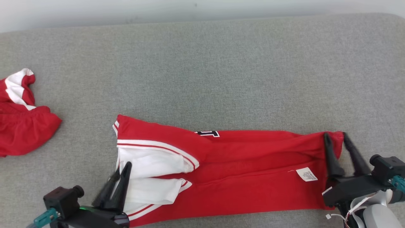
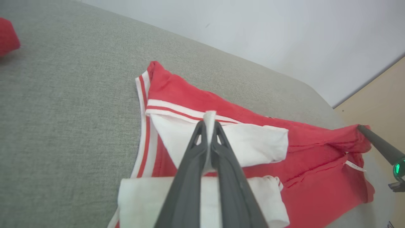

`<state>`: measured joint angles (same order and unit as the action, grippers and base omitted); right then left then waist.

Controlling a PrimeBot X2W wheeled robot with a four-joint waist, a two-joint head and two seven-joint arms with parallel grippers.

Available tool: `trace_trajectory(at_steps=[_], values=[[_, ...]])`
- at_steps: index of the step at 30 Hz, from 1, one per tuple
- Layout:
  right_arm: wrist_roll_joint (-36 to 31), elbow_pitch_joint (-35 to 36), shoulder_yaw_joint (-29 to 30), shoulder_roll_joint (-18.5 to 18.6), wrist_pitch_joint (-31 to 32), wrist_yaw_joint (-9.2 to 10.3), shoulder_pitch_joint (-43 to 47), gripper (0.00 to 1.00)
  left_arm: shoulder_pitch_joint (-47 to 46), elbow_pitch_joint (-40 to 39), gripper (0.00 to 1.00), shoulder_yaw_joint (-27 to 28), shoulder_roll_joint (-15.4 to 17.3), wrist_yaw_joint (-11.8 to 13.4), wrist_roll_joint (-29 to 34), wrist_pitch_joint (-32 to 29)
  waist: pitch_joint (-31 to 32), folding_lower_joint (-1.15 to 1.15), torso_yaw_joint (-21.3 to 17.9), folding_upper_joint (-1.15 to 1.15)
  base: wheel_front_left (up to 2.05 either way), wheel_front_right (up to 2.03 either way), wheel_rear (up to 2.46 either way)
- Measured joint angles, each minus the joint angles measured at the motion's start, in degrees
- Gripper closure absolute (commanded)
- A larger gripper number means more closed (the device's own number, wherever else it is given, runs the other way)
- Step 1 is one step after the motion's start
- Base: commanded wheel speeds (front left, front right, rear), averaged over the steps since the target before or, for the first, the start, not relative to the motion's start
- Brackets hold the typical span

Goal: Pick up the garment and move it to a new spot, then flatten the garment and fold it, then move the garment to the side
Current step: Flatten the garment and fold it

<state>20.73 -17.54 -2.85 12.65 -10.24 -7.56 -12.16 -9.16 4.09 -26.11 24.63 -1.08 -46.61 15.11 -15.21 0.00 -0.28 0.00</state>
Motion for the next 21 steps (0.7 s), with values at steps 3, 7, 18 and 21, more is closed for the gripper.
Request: trace_trajectory(at_steps=[3,7,18,21], values=[[0.87,1.14,0.02,0.03,-0.76,0.00,0.51,0.00,0.84,-0.04,0.00,3.66,-2.04,-0.46,1.77,0.00,0.67,0.00,0.11,0.00,0.00,0.00,0.00],[1.46,1.72,0.21,0.26,-0.86,0.00,0.97,0.00,2.08,-0.43,0.00,8.33,-4.59,-0.96,4.80,0.01,1.44,0.00,0.11,0.00,0.00,0.00,0.00],[4.59,0.36,4.12,0.07,1.98,0.00,3.04,0.00,5.38,-2.23,0.00,27.02,-13.19,-2.83,22.78,0.01,3.88,0.00,0.76,0.00,0.00,0.00,0.00],[5.56,-1.74,4.30,-0.68,3.13,0.00,3.08,0.00,6.11,-1.82,0.00,29.72,-15.17,-3.82,26.32,0.01,4.26,0.00,1.25,0.00,0.00,0.00,0.00]])
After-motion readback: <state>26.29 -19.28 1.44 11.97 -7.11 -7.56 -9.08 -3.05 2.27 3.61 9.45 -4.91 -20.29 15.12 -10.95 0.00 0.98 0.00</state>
